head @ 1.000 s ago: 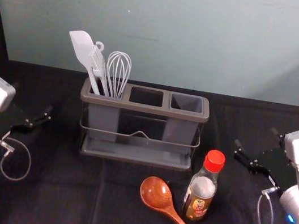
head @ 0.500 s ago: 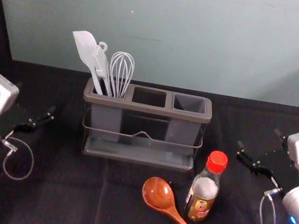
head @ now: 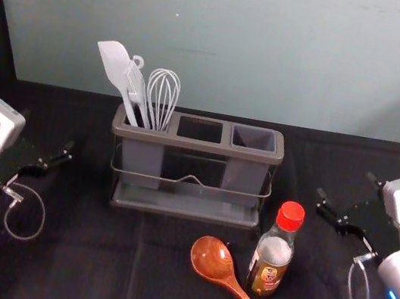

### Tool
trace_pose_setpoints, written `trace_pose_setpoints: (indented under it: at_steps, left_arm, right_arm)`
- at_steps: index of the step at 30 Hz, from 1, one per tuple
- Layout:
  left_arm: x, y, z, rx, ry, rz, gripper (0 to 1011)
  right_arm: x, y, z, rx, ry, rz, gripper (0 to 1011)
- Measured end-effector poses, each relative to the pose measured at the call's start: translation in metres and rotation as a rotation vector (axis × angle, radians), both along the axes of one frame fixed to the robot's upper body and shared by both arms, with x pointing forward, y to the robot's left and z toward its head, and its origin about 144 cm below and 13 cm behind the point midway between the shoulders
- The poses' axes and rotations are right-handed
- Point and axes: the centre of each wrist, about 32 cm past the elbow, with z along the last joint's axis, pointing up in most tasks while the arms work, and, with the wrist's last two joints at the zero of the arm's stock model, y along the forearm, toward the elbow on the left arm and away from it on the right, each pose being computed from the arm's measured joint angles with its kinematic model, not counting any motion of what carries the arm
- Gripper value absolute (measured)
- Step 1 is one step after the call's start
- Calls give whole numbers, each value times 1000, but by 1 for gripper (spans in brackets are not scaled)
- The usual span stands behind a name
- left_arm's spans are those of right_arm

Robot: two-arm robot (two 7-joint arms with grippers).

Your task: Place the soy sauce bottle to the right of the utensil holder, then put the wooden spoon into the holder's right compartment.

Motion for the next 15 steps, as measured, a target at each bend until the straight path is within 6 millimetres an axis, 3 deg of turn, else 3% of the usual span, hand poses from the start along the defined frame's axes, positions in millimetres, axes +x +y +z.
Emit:
trace_pose_setpoints:
  at_steps: [6,15]
  left_arm:
    - [0,0,0,0,0,0,1012]
    - [0,0,0,0,0,0,1011]
  right_arm:
    - [-16,-1,4,-15,-18,12,1002]
    - [-62,-4,16,-5,-44,46,1002]
